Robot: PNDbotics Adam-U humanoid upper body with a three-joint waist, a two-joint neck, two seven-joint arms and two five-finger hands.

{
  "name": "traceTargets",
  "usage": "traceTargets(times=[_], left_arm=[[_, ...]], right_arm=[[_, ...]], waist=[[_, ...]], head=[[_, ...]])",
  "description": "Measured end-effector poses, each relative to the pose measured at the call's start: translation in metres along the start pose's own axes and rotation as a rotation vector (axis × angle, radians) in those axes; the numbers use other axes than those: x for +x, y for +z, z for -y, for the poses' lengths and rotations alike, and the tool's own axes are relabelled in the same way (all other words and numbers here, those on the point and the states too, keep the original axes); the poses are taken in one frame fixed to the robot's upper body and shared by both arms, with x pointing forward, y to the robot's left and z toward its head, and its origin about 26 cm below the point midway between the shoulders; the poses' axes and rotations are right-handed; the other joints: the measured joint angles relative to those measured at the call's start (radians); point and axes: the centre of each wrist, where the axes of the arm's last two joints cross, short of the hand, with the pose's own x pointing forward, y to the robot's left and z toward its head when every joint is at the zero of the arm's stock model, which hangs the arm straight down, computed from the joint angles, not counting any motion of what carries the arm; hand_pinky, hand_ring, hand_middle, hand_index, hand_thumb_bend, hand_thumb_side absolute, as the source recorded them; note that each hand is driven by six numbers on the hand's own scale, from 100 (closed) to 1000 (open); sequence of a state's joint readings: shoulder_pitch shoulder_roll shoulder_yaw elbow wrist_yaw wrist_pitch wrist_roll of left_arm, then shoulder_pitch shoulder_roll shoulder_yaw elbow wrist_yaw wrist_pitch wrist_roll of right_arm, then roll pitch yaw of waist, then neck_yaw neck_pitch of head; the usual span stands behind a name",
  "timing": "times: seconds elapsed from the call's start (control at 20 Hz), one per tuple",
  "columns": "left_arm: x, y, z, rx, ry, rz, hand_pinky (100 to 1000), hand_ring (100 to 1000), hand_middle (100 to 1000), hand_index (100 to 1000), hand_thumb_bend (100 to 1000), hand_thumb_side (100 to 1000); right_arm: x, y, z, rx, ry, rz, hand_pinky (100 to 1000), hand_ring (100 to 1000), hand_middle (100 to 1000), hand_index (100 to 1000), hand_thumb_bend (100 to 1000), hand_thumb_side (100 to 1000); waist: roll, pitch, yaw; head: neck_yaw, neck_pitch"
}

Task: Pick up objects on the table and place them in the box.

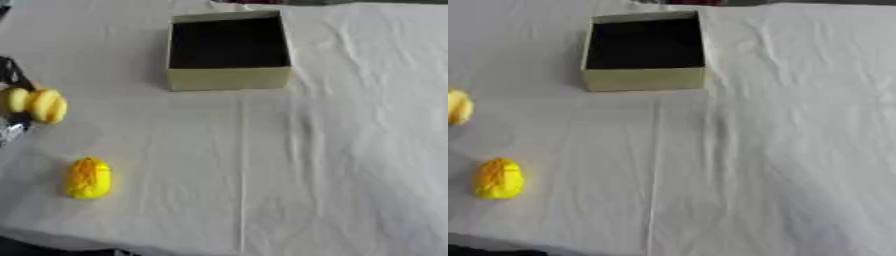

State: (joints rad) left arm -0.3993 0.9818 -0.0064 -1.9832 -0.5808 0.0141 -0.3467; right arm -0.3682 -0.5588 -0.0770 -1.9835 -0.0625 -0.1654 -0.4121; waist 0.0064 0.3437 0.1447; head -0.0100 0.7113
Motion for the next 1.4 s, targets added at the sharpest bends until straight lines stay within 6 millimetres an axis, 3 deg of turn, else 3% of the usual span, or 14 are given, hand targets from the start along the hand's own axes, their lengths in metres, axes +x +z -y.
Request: traceTargets(times=[0.3, 0.65, 0.8, 1.05, 1.4], left_arm=[[0.027, -0.035, -0.057, 0.182, -0.013, 0.136, 689, 673, 572, 593, 100, 100], [0.034, -0.101, -0.082, 0.197, 0.002, 0.172, 692, 673, 569, 592, 100, 100], [0.030, -0.132, -0.072, 0.156, 0.026, 0.151, 693, 672, 570, 594, 100, 100], [0.028, -0.176, -0.033, 0.068, 0.075, 0.122, 697, 668, 572, 597, 100, 100], [0.033, -0.203, 0.014, -0.022, 0.113, 0.106, 701, 665, 574, 599, 100, 100]], right_arm=[[0.000, 0.000, -0.003, 0.016, -0.006, -0.001, 849, 820, 716, 849, 100, 552], [0.003, -0.005, -0.008, 0.043, -0.028, 0.014, 850, 821, 715, 849, 100, 554], [0.005, -0.007, -0.010, 0.054, -0.036, 0.018, 850, 821, 715, 849, 100, 558], [0.007, -0.010, -0.013, 0.065, -0.051, 0.029, 851, 822, 715, 849, 100, 560], [0.007, -0.011, -0.016, 0.066, -0.072, 0.027, 852, 822, 714, 850, 100, 563]], waist=[[0.006, -0.001, -0.020], [0.019, 0.002, -0.056], [0.023, 0.008, -0.068], [0.021, 0.015, -0.092], [0.016, 0.023, -0.106]], head=[[0.010, -0.001], [0.037, -0.009], [0.050, -0.012], [0.066, -0.020], [0.080, -0.030]])
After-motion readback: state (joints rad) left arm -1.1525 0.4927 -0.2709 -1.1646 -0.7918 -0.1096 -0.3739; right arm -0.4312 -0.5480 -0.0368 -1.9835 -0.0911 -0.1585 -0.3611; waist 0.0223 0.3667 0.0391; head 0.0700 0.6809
